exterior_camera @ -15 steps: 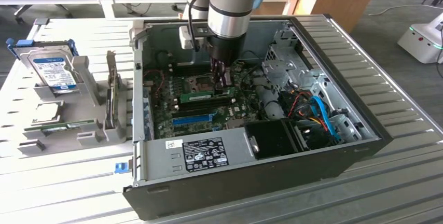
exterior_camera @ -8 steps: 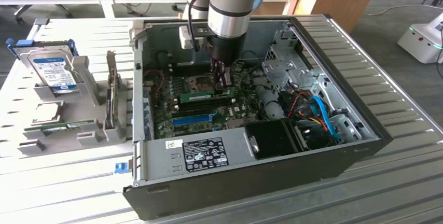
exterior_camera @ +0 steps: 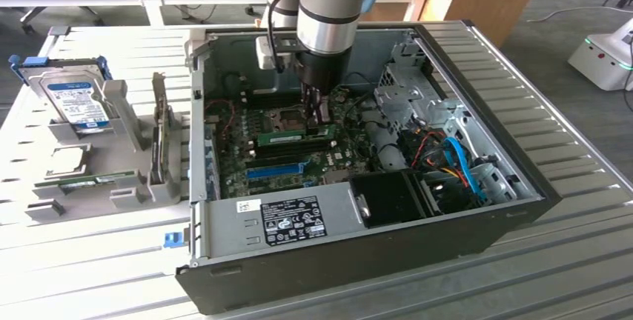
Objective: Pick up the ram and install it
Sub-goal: 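Insert the ram into the slot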
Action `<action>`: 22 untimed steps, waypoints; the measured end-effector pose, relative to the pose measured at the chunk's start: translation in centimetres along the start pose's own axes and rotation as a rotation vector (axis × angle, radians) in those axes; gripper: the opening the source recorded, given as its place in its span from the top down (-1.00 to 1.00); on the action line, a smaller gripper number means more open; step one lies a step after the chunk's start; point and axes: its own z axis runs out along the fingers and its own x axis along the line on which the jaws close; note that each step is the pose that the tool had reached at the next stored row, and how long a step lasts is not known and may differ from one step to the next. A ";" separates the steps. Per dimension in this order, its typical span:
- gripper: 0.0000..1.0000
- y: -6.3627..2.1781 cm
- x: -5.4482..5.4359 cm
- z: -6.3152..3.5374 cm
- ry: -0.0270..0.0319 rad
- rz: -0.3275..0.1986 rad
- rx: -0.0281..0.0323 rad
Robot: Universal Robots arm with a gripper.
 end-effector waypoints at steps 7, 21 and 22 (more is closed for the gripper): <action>0.76 0.04 0.0 0.28 0.0001 0.001 0.0000; 0.76 0.19 0.0 0.52 -0.0002 0.008 0.0001; 0.76 0.20 0.0 0.52 -0.0002 0.008 0.0000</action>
